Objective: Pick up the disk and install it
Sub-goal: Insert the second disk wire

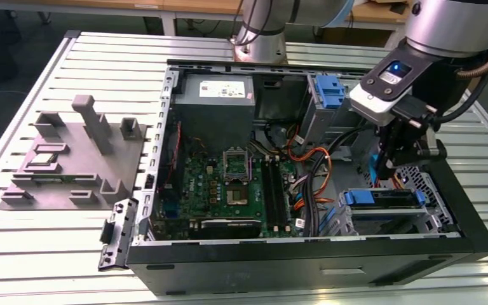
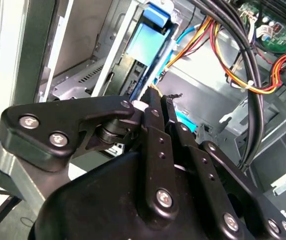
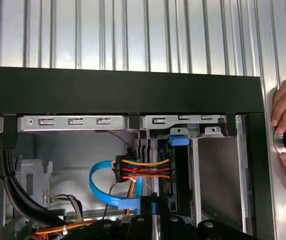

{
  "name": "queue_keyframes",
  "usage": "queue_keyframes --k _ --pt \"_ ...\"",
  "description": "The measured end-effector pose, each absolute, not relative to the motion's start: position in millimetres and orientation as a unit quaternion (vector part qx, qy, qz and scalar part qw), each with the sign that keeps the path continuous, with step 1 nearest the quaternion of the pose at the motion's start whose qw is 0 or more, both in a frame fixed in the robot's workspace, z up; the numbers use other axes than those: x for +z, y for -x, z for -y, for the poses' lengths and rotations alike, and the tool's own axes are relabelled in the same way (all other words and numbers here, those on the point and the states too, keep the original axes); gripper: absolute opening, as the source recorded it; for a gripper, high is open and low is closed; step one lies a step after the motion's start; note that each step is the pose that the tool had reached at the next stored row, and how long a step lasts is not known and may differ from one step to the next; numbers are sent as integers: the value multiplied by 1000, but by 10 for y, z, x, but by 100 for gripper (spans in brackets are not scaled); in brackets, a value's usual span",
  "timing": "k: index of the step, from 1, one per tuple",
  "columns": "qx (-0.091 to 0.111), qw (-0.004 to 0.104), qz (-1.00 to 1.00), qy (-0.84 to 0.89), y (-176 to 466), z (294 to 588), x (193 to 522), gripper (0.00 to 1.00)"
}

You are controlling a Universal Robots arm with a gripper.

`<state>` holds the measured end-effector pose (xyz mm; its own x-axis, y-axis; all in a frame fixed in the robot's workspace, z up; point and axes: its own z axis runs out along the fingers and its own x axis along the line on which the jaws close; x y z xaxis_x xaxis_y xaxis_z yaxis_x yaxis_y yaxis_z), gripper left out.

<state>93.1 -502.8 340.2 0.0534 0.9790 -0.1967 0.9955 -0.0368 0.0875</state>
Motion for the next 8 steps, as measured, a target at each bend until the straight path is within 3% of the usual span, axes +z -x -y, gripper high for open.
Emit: queue_keyframes --k 4,8 --pt "-29 107 -685 -720 -909 5060 3393 16" --pt "-20 105 -684 -721 -894 5066 3385 16"
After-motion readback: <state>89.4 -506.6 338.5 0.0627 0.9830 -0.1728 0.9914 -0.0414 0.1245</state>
